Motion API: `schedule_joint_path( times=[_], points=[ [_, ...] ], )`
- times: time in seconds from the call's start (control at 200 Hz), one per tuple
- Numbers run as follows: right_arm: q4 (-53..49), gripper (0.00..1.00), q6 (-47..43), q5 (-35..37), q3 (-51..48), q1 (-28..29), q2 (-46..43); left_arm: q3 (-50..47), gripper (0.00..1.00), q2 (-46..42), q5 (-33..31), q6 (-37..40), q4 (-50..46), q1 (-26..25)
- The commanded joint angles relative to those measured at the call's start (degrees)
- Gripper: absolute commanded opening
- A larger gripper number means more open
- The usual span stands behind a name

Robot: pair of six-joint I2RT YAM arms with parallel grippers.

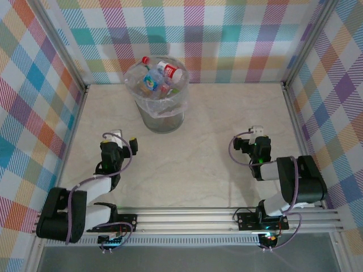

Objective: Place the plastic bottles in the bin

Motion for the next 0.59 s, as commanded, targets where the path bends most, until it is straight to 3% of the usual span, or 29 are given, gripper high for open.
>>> schedule_joint_path(
  times=[0.0,0.045,0.34,0.425,0.55,0.59],
  points=[
    [0.08,1.0,0.42,-3.74,4.67,-1.58,0.46,-0.45,1.0,3.92,3.04,2.23,11.84,0.76],
    [-4.7,1.0,1.51,-4.5,6.91,-2.64,0.64,-0.12,1.0,5.82,4.38,2.03,13.43,1.17],
    [-3.75,1.0,1.83,-5.76,6.43,-3.63,0.36,-0.33,1.0,16.3,7.06,0.5,22.58,3.62],
    [-3.89,1.0,1.58,-6.41,6.6,-3.62,0.43,2.43,1.0,19.71,7.47,0.5,20.79,3.84],
    [-4.5,1.0,1.01,-7.75,6.92,-3.62,0.47,9.52,1.0,20.09,10.36,1.49,7.13,4.05],
    [-4.5,1.0,1.08,-7.76,6.95,-3.62,0.47,9.95,1.0,20.55,10.81,0.96,7.58,4.43]
  ],
)
